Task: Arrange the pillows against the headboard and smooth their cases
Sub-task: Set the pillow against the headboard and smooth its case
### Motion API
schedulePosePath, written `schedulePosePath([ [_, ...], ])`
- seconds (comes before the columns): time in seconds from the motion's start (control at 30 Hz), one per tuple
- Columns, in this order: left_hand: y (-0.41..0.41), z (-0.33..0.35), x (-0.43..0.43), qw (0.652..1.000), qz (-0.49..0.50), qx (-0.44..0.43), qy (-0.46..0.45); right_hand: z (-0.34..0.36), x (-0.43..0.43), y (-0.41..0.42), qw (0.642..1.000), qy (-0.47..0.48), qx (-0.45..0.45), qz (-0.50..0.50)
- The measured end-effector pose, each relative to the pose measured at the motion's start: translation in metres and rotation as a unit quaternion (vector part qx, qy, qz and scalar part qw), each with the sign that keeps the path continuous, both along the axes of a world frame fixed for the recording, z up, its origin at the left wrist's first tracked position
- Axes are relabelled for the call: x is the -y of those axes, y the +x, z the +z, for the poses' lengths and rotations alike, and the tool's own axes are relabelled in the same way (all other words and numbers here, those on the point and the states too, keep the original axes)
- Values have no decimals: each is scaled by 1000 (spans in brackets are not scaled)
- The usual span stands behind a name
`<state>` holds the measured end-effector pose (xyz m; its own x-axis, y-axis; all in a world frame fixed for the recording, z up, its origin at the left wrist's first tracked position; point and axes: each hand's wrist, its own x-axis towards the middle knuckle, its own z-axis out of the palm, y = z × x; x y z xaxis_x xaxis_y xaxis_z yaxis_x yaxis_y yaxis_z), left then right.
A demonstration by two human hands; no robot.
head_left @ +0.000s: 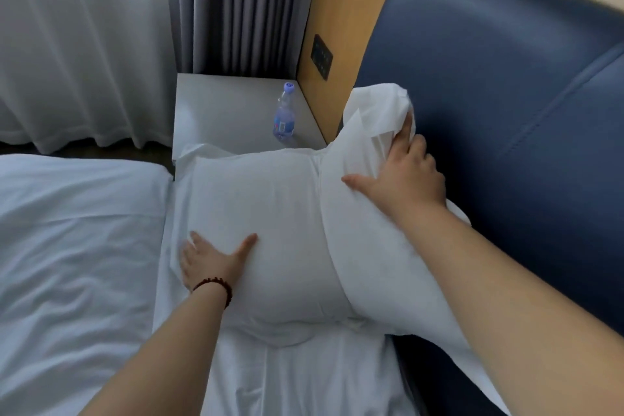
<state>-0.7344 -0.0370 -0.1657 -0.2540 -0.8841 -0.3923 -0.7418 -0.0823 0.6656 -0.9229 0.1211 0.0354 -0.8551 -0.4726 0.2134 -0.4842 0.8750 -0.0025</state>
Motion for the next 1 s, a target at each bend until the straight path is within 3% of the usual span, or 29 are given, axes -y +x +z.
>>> schedulePosePath([
  [0.07, 2, -2, 9, 996, 56, -12, 70, -5, 2, -2, 1000, -9, 0, 1],
  [0.17, 4, 0, 17, 991, 87, -5, 99, -15, 4, 2, 1000, -23, 0, 10],
  [0.3, 4, 6, 17, 985, 77, -97, 123, -26, 8, 13, 999, -36, 15, 20],
  [0.5, 17, 55, -1, 969, 78, -228, 55, -19, 11, 19, 999, -25, 22, 35],
  [0.6, 40, 91, 2, 960, 82, -263, -46, 3, -2, 0, 997, -55, 41, 28],
  [0.67, 58, 108, 16, 961, 80, -249, -90, 10, -9, -8, 995, -69, 64, 25],
  [0.8, 82, 89, 33, 985, 51, -163, -12, -16, -6, 3, 990, -28, 136, 27],
  [1.0, 121, 43, 27, 994, 93, -28, 48, -22, -13, -5, 987, -12, 153, -37],
])
